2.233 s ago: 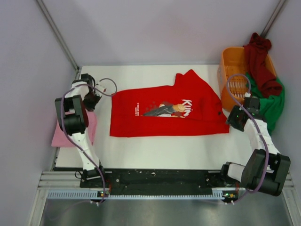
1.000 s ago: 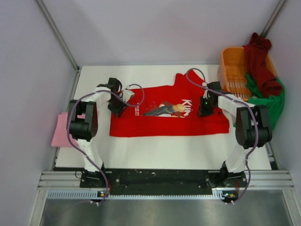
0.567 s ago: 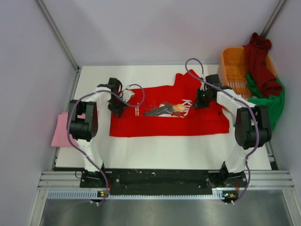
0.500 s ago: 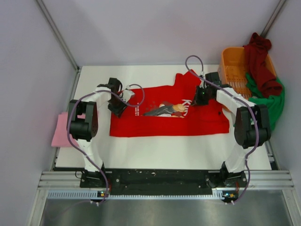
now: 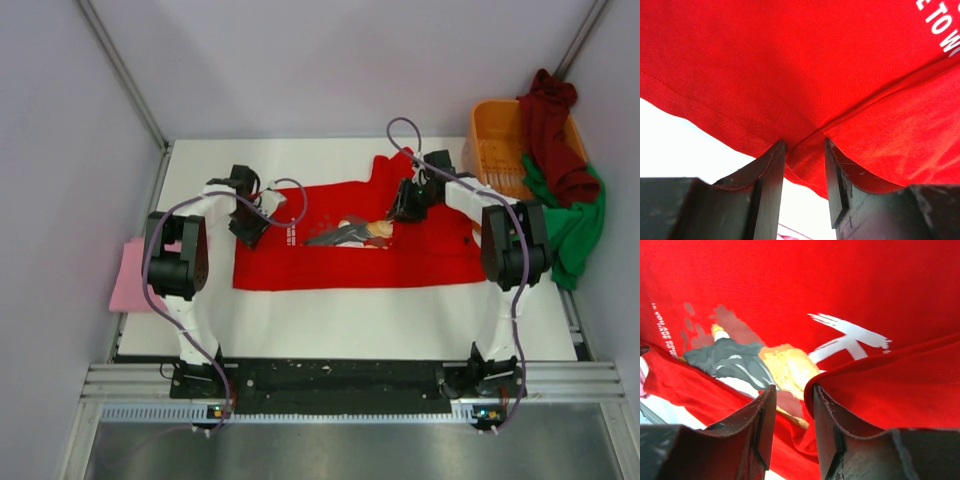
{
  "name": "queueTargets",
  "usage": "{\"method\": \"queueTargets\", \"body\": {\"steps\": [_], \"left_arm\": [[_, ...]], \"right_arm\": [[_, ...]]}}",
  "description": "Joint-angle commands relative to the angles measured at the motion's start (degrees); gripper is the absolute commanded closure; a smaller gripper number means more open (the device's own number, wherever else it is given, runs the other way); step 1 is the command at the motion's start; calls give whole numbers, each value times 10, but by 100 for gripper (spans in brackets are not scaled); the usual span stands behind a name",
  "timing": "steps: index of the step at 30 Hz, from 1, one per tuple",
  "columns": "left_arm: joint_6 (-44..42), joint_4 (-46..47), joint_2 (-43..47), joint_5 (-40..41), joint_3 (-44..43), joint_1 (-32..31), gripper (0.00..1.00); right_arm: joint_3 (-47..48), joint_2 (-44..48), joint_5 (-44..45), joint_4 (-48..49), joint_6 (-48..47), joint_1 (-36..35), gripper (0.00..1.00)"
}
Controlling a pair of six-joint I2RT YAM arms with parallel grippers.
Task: Fold and stack the t-shirts
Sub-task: Fold the flattened tshirt in 1/3 of the way
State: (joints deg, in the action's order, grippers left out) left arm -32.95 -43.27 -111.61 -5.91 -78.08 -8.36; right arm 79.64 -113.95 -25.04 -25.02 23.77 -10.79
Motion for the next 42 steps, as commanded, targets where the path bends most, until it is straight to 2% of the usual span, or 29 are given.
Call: {"method": "queueTargets", "body": {"steps": [1, 7, 12, 16, 21, 23, 24, 26, 28, 33, 34, 36, 37, 42], "left_arm": [[-12, 30, -2, 36, 14, 6, 58], [-13, 27, 3, 35, 10, 13, 58], [-14, 26, 5, 34, 7, 21, 58], [-15, 21, 7, 34, 3, 23, 58], [-10, -8, 3, 17, -48, 23, 56], [-5, -24, 4, -3, -70, 23, 56], [-5, -29, 7, -10, -77, 23, 56], [-3, -34, 14, -15, -78, 23, 56], [-2, -38, 22, -14, -77, 22, 56], [5, -74, 31, -13, -105, -9, 57], [3, -78, 32, -25, -115, -23, 58], [-5, -82, 33, -48, -140, -63, 64], [-9, -82, 29, -61, -159, -88, 70], [-6, -93, -48, -119, -305, -227, 100]], "right_arm": [[46, -3, -44, 27, 17, -34, 63], [68, 0, -40, 27, 29, -58, 51], [73, 19, 25, 17, 12, -67, 45], [76, 36, 99, -24, -45, -77, 43], [90, 28, 16, -42, -109, -104, 43], [89, 36, 35, -46, -110, -107, 47], [83, 43, 79, -47, -108, -107, 53], [74, 63, 150, -53, -114, -107, 72], [62, 79, 198, -57, -120, -105, 85], [39, 102, 220, -59, -139, -93, 88], [40, 104, 220, -59, -139, -83, 92], [41, 102, 214, -59, -136, -56, 97], [42, 98, 218, -58, -136, -39, 100], [46, 56, 265, -59, -171, -3, 100]]}}
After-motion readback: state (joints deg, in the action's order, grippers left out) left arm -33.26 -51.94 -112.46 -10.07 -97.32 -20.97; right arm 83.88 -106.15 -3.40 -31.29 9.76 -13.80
